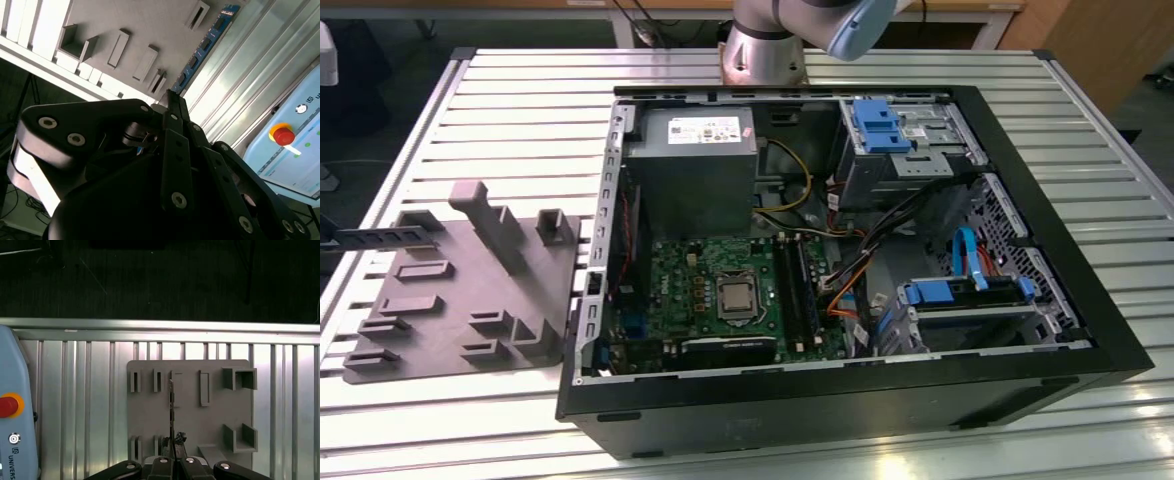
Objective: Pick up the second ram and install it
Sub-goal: 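Pick up the second ram and move it above second insertion slot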
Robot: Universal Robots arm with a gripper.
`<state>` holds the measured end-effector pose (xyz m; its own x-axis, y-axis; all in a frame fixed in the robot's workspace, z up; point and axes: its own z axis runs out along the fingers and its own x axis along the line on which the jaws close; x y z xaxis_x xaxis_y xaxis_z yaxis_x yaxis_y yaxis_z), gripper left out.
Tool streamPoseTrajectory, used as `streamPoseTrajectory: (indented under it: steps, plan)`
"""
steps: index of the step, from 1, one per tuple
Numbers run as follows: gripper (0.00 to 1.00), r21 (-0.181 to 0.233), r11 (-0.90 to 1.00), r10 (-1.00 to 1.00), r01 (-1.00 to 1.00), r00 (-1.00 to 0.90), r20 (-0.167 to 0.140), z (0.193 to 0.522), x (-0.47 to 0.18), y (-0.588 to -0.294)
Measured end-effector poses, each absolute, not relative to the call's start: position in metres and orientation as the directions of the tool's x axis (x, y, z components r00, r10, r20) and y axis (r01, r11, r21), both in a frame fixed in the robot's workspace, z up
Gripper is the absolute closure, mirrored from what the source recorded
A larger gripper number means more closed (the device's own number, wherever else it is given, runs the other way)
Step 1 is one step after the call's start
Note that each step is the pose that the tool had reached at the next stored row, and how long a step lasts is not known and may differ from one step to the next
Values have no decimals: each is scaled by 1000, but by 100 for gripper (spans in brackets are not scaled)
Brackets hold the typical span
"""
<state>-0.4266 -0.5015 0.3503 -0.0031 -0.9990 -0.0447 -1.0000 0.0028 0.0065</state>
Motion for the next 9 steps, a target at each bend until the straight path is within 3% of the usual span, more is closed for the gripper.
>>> streamPoseTrajectory:
  steps: [9]
  plan:
    - [88,6,3,-999,-1000,-3,-46,356,-427,-502]
